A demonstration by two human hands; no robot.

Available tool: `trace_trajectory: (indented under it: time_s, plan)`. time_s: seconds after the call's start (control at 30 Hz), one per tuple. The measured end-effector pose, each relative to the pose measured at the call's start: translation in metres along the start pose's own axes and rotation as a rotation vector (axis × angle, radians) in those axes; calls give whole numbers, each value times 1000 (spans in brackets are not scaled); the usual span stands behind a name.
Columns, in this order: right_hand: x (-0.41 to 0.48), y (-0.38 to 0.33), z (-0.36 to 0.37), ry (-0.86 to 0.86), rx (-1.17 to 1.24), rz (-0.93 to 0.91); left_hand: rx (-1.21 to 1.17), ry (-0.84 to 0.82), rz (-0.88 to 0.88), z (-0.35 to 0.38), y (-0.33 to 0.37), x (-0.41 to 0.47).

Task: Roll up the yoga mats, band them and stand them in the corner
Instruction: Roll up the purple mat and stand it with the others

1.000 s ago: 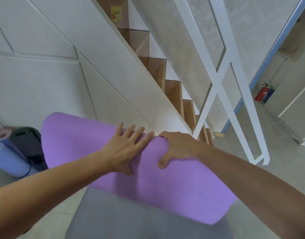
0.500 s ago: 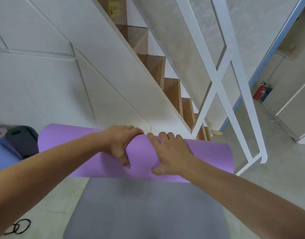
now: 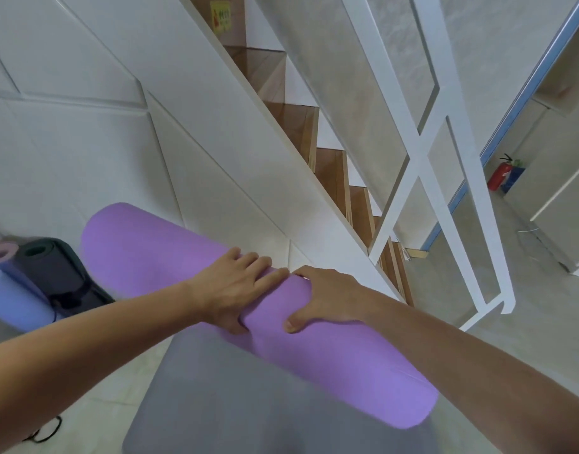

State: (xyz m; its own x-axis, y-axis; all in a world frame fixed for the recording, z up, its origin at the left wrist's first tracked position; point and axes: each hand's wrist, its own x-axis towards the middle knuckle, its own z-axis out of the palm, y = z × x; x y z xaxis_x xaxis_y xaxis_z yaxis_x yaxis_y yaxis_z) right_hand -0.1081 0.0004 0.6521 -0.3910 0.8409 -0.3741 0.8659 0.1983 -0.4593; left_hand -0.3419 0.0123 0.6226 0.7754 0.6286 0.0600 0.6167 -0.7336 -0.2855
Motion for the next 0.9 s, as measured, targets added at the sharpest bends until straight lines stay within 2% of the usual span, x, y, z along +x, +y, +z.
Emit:
trace_trajectory:
  time_s: [0.07, 0.2, 0.27, 0.33, 0.5, 0.67, 0.8, 0.9]
  plan:
    - [-3, -4, 0, 34, -165, -56, -68, 13, -31, 1, -3, 4]
    - [-6, -7, 11, 186, -685, -119, -227, -99, -149, -4, -17, 14]
    - [-9, -5, 14, 277, -805, -115, -352, -188, -229, -13, -22, 20]
    - [-10, -2, 11, 333, -819, -139, -439, -283, -259, -20, -24, 26]
    - [-1, 5, -1, 244, -555, -82, -346, -314, -195, -21, -19, 27]
    - [8, 10, 0, 119, -195, 32, -65, -238, -87, -5, -13, 14]
    - [15, 18, 4, 5, 14, 82, 5, -90, -56, 12, -3, 3]
    - [20, 25, 8, -62, 225, 109, 42, -58, -53, 20, 7, -2]
